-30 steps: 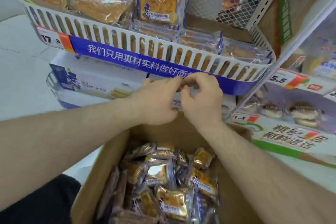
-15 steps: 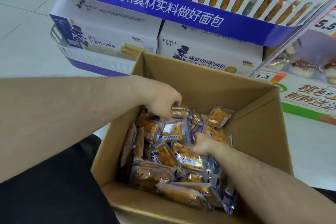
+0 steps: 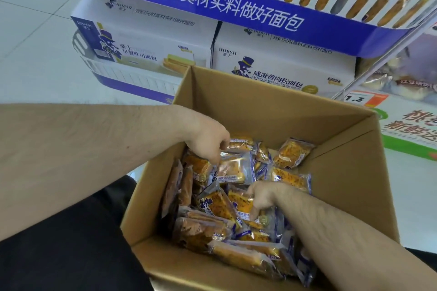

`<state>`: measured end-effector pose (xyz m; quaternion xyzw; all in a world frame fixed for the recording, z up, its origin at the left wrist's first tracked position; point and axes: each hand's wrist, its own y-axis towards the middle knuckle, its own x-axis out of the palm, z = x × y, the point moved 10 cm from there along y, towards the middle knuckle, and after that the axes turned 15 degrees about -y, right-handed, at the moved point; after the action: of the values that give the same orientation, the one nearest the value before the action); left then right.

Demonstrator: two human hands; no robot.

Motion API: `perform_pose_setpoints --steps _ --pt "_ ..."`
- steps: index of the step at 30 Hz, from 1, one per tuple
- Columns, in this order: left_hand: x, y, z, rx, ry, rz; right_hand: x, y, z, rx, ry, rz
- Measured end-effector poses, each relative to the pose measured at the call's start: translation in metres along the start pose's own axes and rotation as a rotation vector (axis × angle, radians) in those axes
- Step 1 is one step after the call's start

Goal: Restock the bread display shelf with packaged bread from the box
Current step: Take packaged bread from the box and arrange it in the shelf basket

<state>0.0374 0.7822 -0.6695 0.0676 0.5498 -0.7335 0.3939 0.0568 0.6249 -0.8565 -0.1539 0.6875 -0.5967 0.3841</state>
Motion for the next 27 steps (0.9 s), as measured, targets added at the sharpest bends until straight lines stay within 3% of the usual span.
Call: perform_pose_setpoints --steps 5,8,11,16,20,27 --pt "-0.019 -0.003 0.001 0.006 -0.013 0.065 -0.04 -0.027 0.028 -0.043 0.073 0.12" --pt "-0.036 -0.008 0.0 0.003 -0.115 0.136 -0.081 -0.073 0.056 -0.103 0.424 0.21" --pt "-0.037 -0.01 -0.004 -0.015 -0.351 0.135 -0.098 -0.12 0.061 -0.265 0.941 0.152" --pt "-0.025 -0.018 0.011 -0.013 -0.931 0.12 -0.124 -0.181 0.036 -0.668 1.335 0.15" --pt "-0.02 -0.022 0.049 0.232 -1.354 -0.06 -0.135 -0.21 0.021 -0.834 1.468 0.19" --pt "-0.036 -0.018 0.036 0.313 -1.61 0.112 -0.14 -0.214 0.038 -0.802 1.475 0.288"
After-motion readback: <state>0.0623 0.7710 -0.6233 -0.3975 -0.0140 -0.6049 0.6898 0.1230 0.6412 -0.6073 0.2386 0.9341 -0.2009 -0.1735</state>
